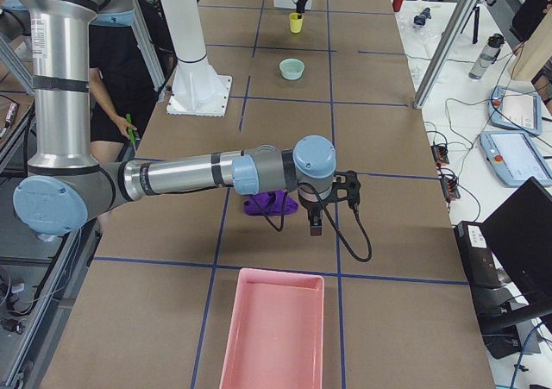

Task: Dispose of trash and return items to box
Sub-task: 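Lower the left gripper onto the yellow cup and grasp it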

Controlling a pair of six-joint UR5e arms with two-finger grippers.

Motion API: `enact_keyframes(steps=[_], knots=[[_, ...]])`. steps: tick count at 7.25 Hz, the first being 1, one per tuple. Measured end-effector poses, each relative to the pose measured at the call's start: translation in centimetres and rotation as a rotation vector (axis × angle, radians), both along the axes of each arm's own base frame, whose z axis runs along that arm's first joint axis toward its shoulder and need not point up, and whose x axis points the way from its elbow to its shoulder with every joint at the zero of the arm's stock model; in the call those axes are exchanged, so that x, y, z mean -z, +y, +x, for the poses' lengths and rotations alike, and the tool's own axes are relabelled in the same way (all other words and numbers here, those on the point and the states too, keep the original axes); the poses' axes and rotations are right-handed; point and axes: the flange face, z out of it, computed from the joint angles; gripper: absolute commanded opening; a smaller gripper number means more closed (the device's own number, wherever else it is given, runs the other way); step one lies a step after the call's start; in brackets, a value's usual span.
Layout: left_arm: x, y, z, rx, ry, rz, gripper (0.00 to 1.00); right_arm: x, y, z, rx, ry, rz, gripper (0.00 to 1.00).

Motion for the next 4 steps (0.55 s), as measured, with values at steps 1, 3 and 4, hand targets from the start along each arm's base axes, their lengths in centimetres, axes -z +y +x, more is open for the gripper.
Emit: enact_keyframes(steps=[1, 3, 4], knots=[[0.00, 0.10, 0.10, -0.003, 0.001, -0.001, 0.34, 0.00, 0.00, 0.00, 0.000, 0.000, 0.000, 1.00], [0.05, 0.35, 0.53, -0.015, 0.003, 0.000, 0.00, 0.01, -0.01, -0.05, 0.001, 0.000, 0.000, 1.00], [0.28, 0.48, 0.62, -0.022, 0.008, 0.003, 0.00, -0.04, -0.01, -0.06, 0.001, 0.000, 0.000, 1.00]])
